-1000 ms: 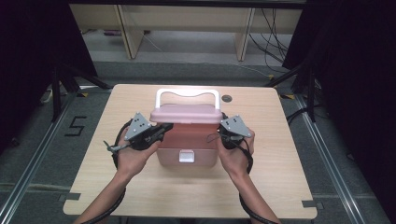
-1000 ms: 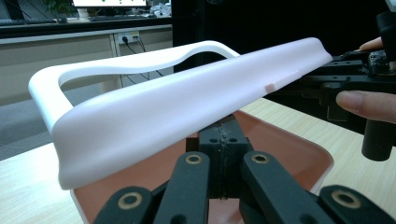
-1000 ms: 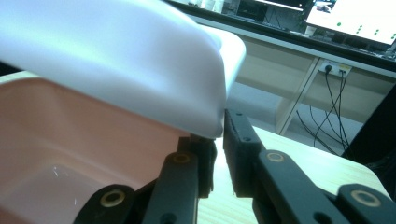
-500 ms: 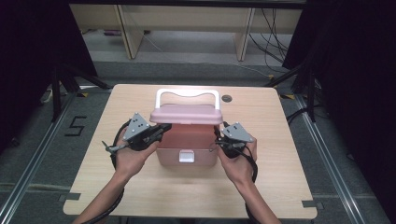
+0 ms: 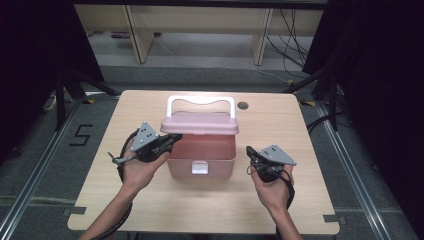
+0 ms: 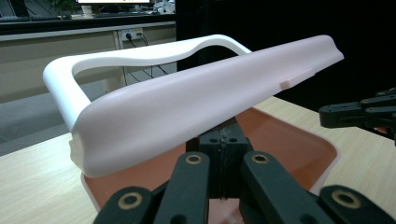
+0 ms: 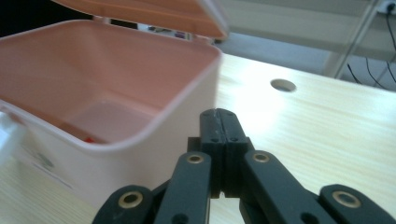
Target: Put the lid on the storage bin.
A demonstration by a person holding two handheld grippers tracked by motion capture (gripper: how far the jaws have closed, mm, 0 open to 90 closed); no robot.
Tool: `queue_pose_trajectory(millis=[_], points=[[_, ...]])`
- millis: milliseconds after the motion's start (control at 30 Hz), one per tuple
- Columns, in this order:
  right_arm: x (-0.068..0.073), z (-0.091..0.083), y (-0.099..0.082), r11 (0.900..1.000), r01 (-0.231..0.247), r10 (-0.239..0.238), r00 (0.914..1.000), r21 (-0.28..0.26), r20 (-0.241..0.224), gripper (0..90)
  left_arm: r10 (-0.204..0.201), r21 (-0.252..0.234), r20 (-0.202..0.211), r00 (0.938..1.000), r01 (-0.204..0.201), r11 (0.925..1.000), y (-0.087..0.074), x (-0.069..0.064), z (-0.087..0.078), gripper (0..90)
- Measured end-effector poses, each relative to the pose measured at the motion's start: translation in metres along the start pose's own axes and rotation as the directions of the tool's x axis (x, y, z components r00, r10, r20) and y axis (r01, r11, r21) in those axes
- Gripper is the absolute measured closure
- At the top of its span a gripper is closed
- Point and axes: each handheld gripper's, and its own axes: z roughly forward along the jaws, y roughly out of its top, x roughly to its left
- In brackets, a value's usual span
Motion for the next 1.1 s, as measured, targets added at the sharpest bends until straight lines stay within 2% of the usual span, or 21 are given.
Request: queue_pose_trajectory(millis=[33,100,133,200,267,300,333,367,400,433,533,567,600,667,700,767,800,833,967,1067,1100], points=[[-0.001,-0.001,-0.003,0.9989,-0.047,0.046,0.9989,-0.006,-0.003,90.0,0.002,0.003,0.001,1.0000,-0.002,1.0000,0.000,0.000,0.000,90.0],[-0.009,-0.006,-0.007,0.9980,-0.063,0.063,0.9978,-0.006,0.023,90.0,0.003,0.011,0.001,1.0000,-0.003,0.9999,-0.002,-0.001,-0.001,90.0],[-0.011,-0.008,-0.010,0.9952,-0.098,0.098,0.9947,-0.006,0.031,90.0,0.004,0.016,0.003,1.0000,-0.004,0.9999,-0.003,-0.001,-0.002,90.0],[-0.019,-0.011,-0.015,0.9943,-0.105,0.106,0.9935,-0.016,0.042,90.0,0.004,0.022,0.003,1.0000,-0.004,0.9997,-0.004,-0.001,-0.002,90.0],[-0.023,-0.014,-0.018,0.9924,-0.123,0.122,0.9902,0.002,0.068,90.0,0.000,0.024,0.004,1.0000,0.000,0.9997,-0.005,-0.002,-0.003,90.0],[-0.028,-0.014,-0.021,0.9951,-0.098,0.098,0.9930,-0.014,0.066,90.0,-0.001,0.025,0.005,1.0000,0.000,0.9997,-0.006,-0.002,-0.003,90.0],[-0.028,-0.016,-0.023,0.9919,-0.127,0.127,0.9887,0.000,0.079,90.0,-0.003,0.023,0.006,1.0000,0.003,0.9997,-0.007,-0.003,-0.004,90.0],[-0.032,-0.015,-0.026,0.9930,-0.118,0.118,0.9903,-0.010,0.073,90.0,-0.007,0.021,0.007,1.0000,0.007,0.9998,-0.007,-0.003,-0.004,90.0],[-0.032,-0.017,-0.029,0.9889,-0.149,0.148,0.9854,0.002,0.084,89.8,-0.008,0.022,0.007,0.9999,0.008,0.9997,-0.008,-0.003,-0.005,90.0],[-0.035,-0.017,-0.031,0.9922,-0.125,0.125,0.9878,-0.007,0.093,89.5,-0.010,0.020,0.005,0.9999,0.010,0.9997,-0.009,-0.004,-0.005,90.0],[-0.039,-0.017,-0.035,0.9918,-0.128,0.126,0.9852,0.007,0.116,88.1,-0.014,0.024,0.007,0.9999,0.014,0.9996,-0.011,-0.004,-0.006,90.0],[-0.042,-0.015,-0.037,0.9944,-0.106,0.106,0.9880,-0.007,0.112,87.6,-0.014,0.027,0.008,0.9999,0.013,0.9995,-0.012,-0.005,-0.006,90.0],[-0.042,-0.016,-0.038,0.9911,-0.133,0.132,0.9846,0.004,0.114,87.3,-0.013,0.029,0.009,0.9999,0.013,0.9995,-0.014,-0.005,-0.006,90.0],[-0.046,-0.015,-0.041,0.9911,-0.132,0.130,0.9863,0.015,0.101,87.2,-0.019,0.031,0.009,0.9998,0.018,0.9994,-0.016,-0.005,-0.007,90.0],[-0.046,-0.015,-0.042,0.9905,-0.136,0.133,0.9830,0.017,0.127,87.1,-0.020,0.031,0.010,0.9997,0.020,0.9993,-0.016,-0.005,-0.007,90.0],[-0.049,-0.015,-0.044,0.9917,-0.128,0.126,0.9841,0.009,0.125,86.9,-0.027,0.031,0.011,0.9996,0.027,0.9992,-0.018,-0.005,-0.007,90.0],[-0.047,-0.015,-0.044,0.9870,-0.160,0.157,0.9794,0.012,0.126,86.8,-0.024,0.034,0.012,0.9997,0.023,0.9992,-0.019,-0.005,-0.007,90.0],[-0.050,-0.016,-0.044,0.9914,-0.130,0.128,0.9833,0.011,0.130,86.7,-0.025,0.036,0.013,0.9996,0.025,0.9990,-0.020,-0.005,-0.007,90.0],[-0.050,-0.018,-0.042,0.9900,-0.141,0.138,0.9821,0.008,0.128,86.1,-0.036,0.040,0.016,0.9992,0.035,0.9986,-0.024,-0.006,-0.008,90.0],[-0.051,-0.018,-0.042,0.9918,-0.128,0.127,0.9819,0.000,0.141,85.4,-0.037,0.034,0.026,0.9990,0.036,0.9988,-0.026,-0.005,-0.007,90.0],[-0.051,-0.017,-0.042,0.9925,-0.122,0.121,0.9826,-0.002,0.141,85.2,-0.036,0.048,0.016,0.9992,0.035,0.9982,-0.025,-0.005,-0.009,90.0]])
